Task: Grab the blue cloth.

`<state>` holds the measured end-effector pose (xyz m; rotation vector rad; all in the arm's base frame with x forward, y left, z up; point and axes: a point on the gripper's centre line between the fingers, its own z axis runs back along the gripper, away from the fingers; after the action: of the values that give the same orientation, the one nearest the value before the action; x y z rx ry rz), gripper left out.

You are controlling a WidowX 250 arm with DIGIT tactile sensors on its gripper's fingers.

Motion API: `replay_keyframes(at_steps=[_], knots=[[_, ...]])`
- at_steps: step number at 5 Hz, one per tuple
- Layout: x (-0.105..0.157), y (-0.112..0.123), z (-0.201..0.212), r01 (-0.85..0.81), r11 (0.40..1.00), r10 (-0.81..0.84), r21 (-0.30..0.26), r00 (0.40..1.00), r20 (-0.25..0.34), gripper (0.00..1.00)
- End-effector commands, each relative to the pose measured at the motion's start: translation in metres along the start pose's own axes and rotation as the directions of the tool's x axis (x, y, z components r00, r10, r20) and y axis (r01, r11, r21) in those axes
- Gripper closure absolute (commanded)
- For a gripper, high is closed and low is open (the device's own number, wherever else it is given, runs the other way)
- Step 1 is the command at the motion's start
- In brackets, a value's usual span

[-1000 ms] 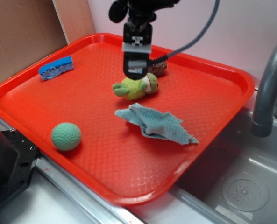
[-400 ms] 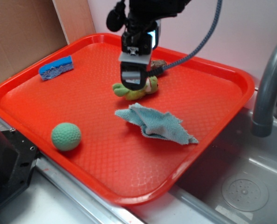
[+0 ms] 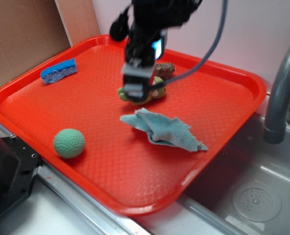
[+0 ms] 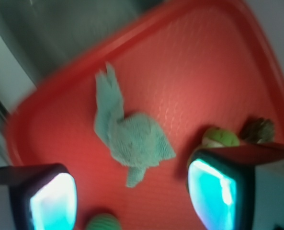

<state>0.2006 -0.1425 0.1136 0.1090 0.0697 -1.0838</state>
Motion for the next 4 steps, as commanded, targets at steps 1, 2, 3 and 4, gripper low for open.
replay_keyframes(at_steps=[1, 2, 3, 4], knots=[[0.008, -0.017, -0.037, 0.211, 0.976, -0.217, 0.053, 0.964, 0.156, 0.0], [0.01, -0.015, -0.059, 0.241, 0.97, -0.244, 0.041, 0.958, 0.149, 0.0], [0.019, -0.003, -0.077, 0.265, 0.964, -0.266, 0.024, 0.956, 0.124, 0.0], [0.027, 0.003, -0.087, 0.282, 0.959, -0.279, -0.013, 0.956, 0.095, 1.0]])
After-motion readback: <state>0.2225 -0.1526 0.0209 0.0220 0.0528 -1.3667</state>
